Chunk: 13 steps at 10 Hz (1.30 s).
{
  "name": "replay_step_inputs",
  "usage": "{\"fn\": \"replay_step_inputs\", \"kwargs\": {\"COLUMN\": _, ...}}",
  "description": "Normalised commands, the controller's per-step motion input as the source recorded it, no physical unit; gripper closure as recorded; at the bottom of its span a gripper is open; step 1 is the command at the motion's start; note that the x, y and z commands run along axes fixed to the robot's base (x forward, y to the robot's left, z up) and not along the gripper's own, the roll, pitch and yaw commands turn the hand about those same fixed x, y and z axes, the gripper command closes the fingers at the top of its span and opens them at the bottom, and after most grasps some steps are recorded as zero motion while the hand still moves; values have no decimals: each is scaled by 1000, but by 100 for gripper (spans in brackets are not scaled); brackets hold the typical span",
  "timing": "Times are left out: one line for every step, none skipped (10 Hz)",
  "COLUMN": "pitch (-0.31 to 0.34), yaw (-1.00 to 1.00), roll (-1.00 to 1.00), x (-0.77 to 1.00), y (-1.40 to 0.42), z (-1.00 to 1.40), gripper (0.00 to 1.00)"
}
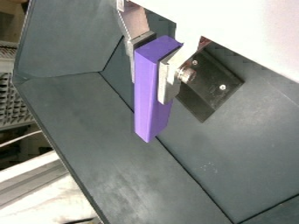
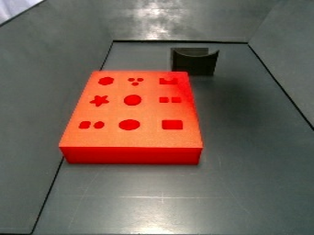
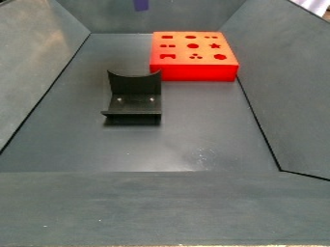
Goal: Pick up the rectangle object. Move up. Place the rectangle object on the fixture. Regrasp the rectangle object. Move to above the board. Insert the rectangle object.
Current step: Move to above the board.
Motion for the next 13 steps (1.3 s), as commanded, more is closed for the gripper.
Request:
{"fn": "replay_step_inputs", "kwargs": {"pitch": -161, "yaw": -111, "roll": -1000, "x": -455, "y": -1000, "z": 316, "gripper": 100}}
{"fn": "replay_step_inputs", "kwargs": {"pitch": -166, "yaw": -114, "roll": -1000, "x": -473, "y": -1000, "z": 332, "gripper": 100}}
{"fn": "replay_step_inputs", "kwargs": {"pitch": -173, "yaw": -128, "roll": -1000, "x": -501, "y": -1000, "z": 323, "gripper": 100}}
{"fn": "replay_step_inputs", "kwargs": {"pitch": -175, "yaw": -139, "roll": -1000, "x": -510, "y": -1000, "z": 326, "gripper": 100}}
{"fn": "replay_step_inputs", "kwargs": {"pitch": -173, "yaw": -150, "roll": -1000, "x": -523, "y": -1000, "z": 331, "gripper": 100}}
{"fn": "replay_step_inputs", "kwargs": {"pitch": -164, "yaw": -162, "roll": -1000, "x": -541, "y": -1000, "z": 330, "gripper": 100}}
{"fn": "replay_step_inputs", "kwargs": {"pitch": -161, "yaw": -170, "roll": -1000, "x": -565, "y": -1000, "z": 335, "gripper": 100}}
{"fn": "replay_step_inputs", "kwargs": {"pitch": -159, "yaw": -175, "roll": -1000, "x": -596, "y": -1000, "z": 339, "gripper": 100}}
{"fn": "replay_step_inputs", "kwargs": {"pitch": -156, "yaw": -178, "roll": -1000, "x": -450, "y": -680, "z": 234, "gripper": 100}}
{"fn": "replay_step_inputs", "kwargs": {"pitch": -153, "yaw": -179, "roll": -1000, "x": -349, "y": -490, "z": 169, "gripper": 100}}
{"fn": "replay_step_inputs", "kwargs": {"pitch": -146, "yaw": -170, "roll": -1000, "x": -196, "y": -195, "z": 71, "gripper": 100}}
{"fn": "replay_step_inputs", "kwargs": {"pitch": -117, "yaw": -128, "roll": -812, "x": -121, "y": -66, "z": 27, "gripper": 100}}
{"fn": "replay_step_inputs", "kwargs": {"pitch": -89, "yaw": -78, "roll": -578, "x": -82, "y": -8, "z": 11, "gripper": 100}}
